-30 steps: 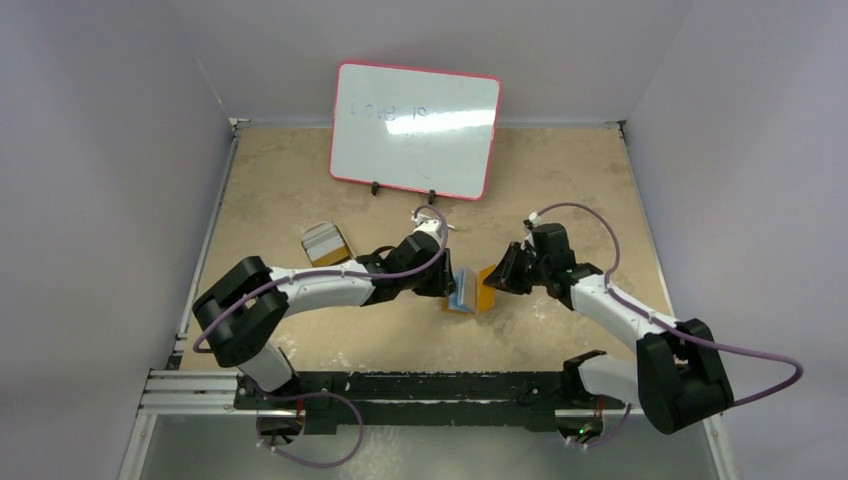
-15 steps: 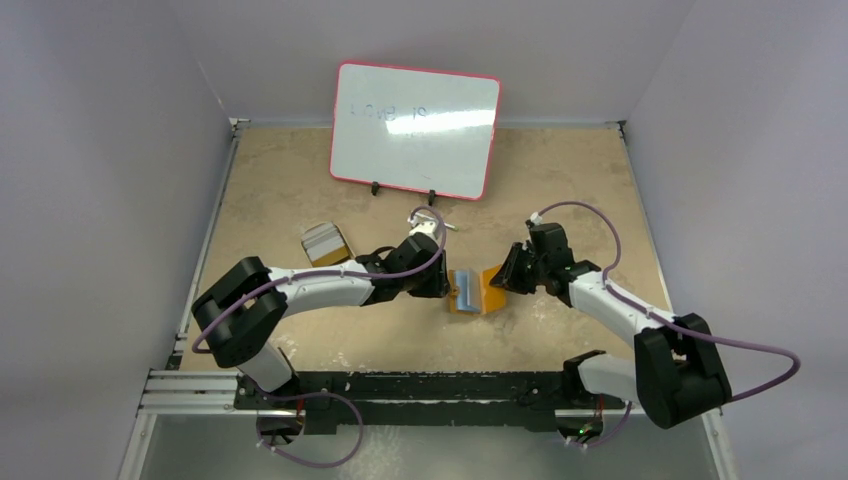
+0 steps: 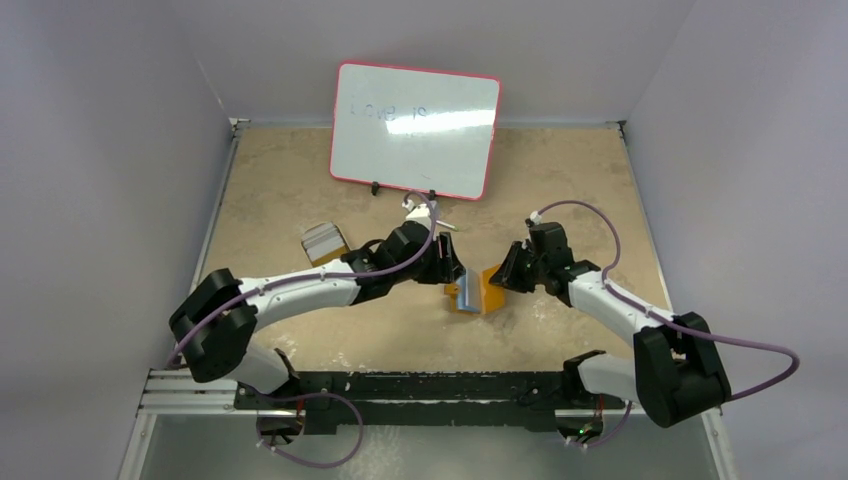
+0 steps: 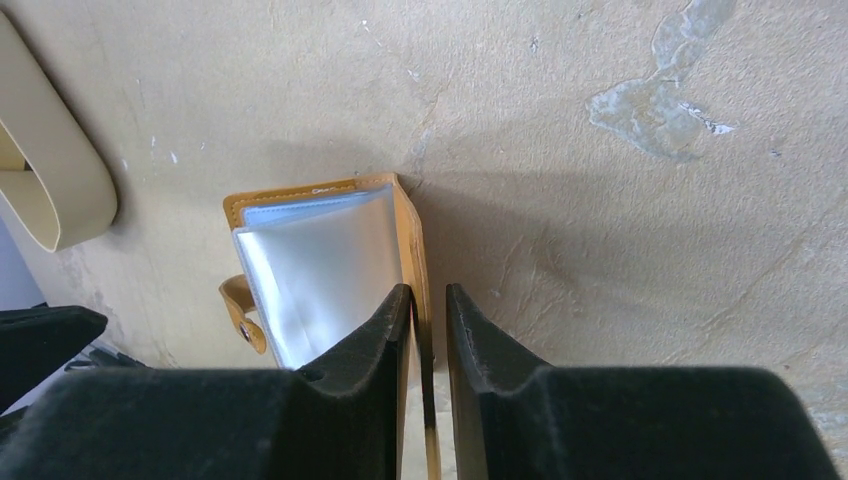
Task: Put the credit cards into the card holder
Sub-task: Open the card holder at the center of the board.
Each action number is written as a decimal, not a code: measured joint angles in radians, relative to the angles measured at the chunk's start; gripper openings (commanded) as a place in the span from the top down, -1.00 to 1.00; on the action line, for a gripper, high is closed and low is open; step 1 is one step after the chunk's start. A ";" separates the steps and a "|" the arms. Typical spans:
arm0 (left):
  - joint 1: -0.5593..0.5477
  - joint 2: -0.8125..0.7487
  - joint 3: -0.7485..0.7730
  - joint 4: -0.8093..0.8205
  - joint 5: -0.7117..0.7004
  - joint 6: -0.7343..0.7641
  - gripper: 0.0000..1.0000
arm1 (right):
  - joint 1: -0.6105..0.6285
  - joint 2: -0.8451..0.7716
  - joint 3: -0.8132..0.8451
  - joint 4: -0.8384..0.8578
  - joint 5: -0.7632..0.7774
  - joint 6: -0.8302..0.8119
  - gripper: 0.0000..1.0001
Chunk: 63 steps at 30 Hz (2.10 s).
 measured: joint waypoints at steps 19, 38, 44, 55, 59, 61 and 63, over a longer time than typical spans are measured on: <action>0.000 0.218 0.059 0.134 0.119 -0.025 -0.13 | 0.000 0.000 -0.002 0.032 -0.010 0.001 0.58; 0.000 0.266 0.074 0.203 0.179 -0.068 0.61 | 0.036 -0.001 -0.038 0.113 -0.087 0.035 0.43; 0.000 0.251 0.074 0.229 0.183 -0.080 0.51 | 0.064 0.002 -0.013 0.091 -0.081 0.034 0.19; 0.005 0.331 0.145 0.250 0.226 -0.094 0.36 | 0.062 -0.122 0.055 -0.176 0.105 -0.020 0.04; 0.006 0.349 0.172 0.249 0.233 -0.094 0.36 | 0.061 -0.188 0.056 -0.226 0.128 -0.019 0.17; 0.006 0.362 0.183 0.252 0.234 -0.094 0.36 | 0.063 -0.226 0.056 -0.235 0.112 -0.017 0.29; 0.006 0.377 0.191 0.254 0.235 -0.094 0.36 | 0.064 -0.258 0.058 -0.236 0.092 -0.013 0.41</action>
